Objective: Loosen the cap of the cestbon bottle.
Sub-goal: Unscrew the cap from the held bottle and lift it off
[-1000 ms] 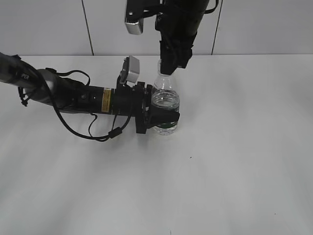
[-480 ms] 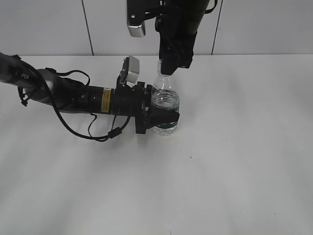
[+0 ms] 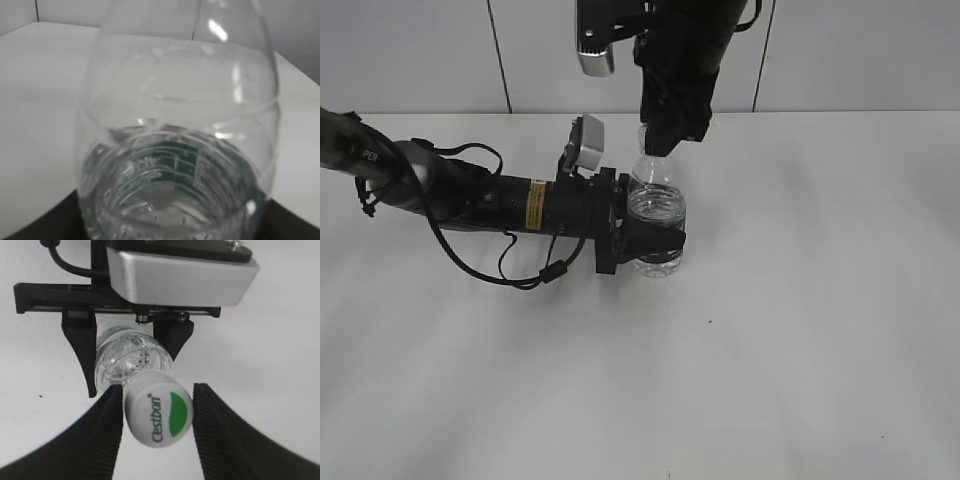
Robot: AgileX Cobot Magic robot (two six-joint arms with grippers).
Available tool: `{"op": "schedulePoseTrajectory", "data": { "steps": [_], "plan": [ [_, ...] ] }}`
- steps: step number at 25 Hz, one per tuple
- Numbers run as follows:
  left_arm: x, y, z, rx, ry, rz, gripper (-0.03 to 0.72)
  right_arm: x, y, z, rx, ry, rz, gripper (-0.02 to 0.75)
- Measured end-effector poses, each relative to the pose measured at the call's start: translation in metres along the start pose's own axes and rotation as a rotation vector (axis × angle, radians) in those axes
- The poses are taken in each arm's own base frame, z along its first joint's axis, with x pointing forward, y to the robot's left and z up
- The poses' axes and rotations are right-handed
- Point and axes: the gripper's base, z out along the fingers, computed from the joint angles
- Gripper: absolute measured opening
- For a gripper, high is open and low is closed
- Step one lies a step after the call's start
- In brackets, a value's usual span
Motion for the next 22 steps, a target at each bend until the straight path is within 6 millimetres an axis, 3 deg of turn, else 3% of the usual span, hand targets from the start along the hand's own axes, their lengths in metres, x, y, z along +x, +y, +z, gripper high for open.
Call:
{"op": "schedulePoseTrajectory", "data": {
  "steps": [12,19,22],
  "plan": [
    [0.0,0.0,0.0,0.002,0.001,-0.007,0.406,-0.001,0.0,0.002,-0.01,-0.01,0.076,0.54],
    [0.0,0.0,0.0,0.003,0.0,-0.007,0.406,-0.004,0.002,-0.023,0.032,-0.039,0.253,0.559],
    [0.0,0.0,0.0,0.003,0.0,-0.008,0.406,-0.006,0.003,-0.034,0.048,-0.055,0.422,0.559]
  ]
}}
